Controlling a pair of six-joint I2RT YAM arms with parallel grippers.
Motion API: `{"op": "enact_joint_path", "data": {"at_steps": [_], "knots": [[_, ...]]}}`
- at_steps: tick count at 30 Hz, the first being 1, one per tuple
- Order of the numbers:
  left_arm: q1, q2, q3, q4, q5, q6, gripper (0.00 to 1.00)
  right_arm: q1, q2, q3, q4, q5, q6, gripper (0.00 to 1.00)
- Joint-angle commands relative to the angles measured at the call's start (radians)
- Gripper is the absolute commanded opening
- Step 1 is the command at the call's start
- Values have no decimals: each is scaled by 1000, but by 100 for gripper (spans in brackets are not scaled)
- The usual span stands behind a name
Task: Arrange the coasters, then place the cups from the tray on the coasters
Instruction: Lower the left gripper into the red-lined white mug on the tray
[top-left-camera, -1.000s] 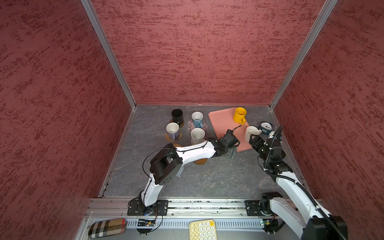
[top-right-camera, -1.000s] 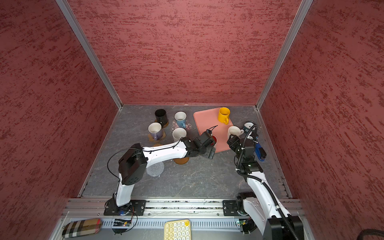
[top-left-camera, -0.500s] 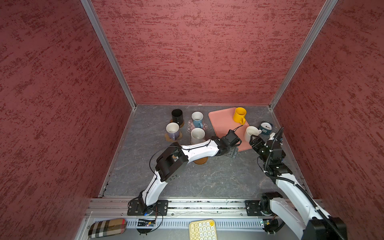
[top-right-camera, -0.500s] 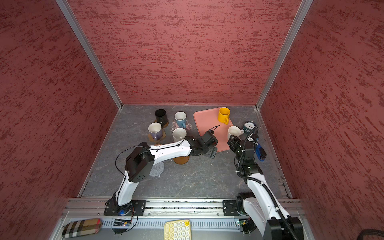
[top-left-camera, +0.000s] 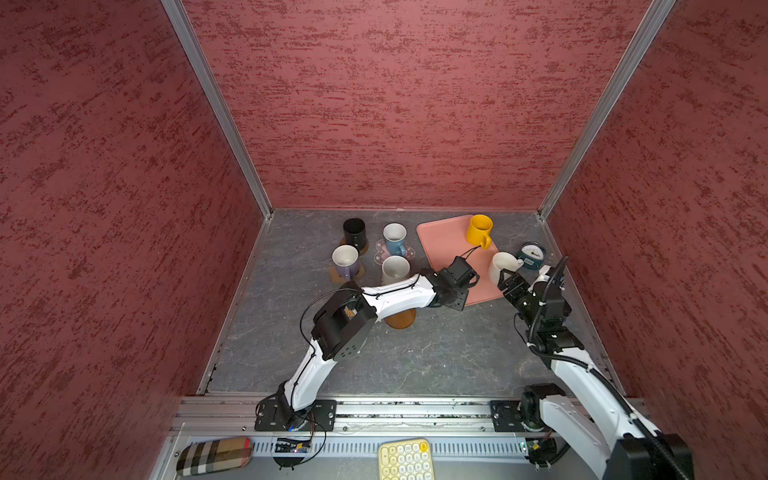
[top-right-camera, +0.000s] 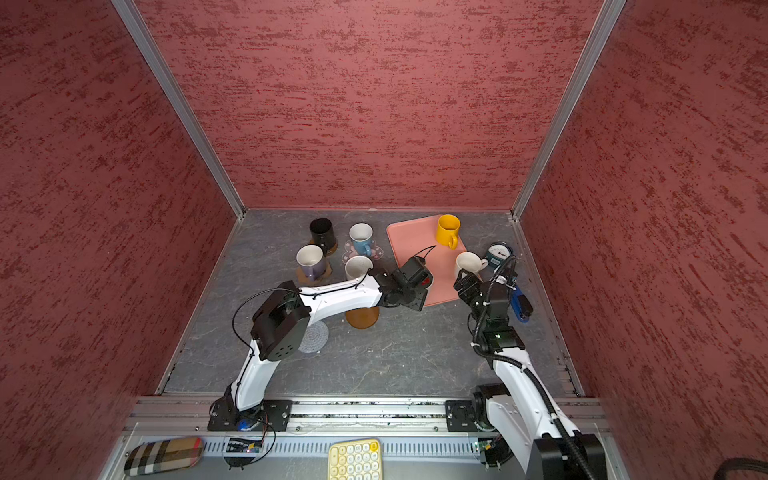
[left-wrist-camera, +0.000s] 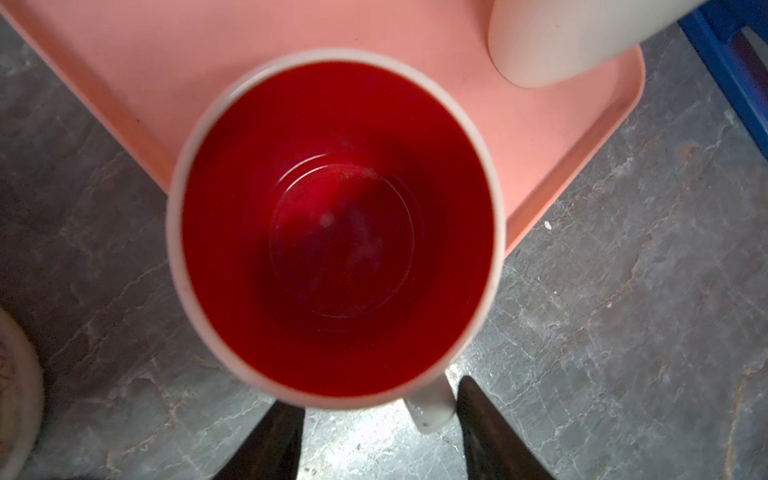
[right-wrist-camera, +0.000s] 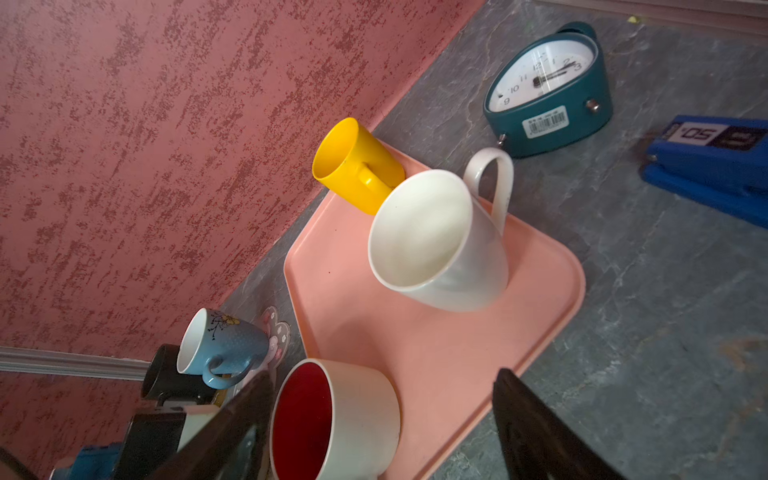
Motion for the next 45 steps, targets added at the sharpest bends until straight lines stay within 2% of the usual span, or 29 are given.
{"op": "enact_joint_path", "data": {"at_steps": [1, 14, 24, 29, 32, 45], "knots": [[18, 32, 18, 15, 5, 8, 51, -5, -4, -11, 51, -15, 13, 84], [38, 47, 3, 32, 25, 12, 32, -5, 7, -15, 73, -46, 11, 86], [60, 67, -1, 45, 32, 8, 29, -5, 9, -26, 106, -72, 5, 89], [72, 84, 9, 52, 43, 6, 27, -3, 22, -33, 140, -111, -12, 95], [78, 91, 10, 56, 54, 6, 23, -5, 28, -36, 157, -138, -22, 99], [85, 86, 31, 46, 56, 39, 1, -5, 23, -52, 196, -167, -32, 99]]}}
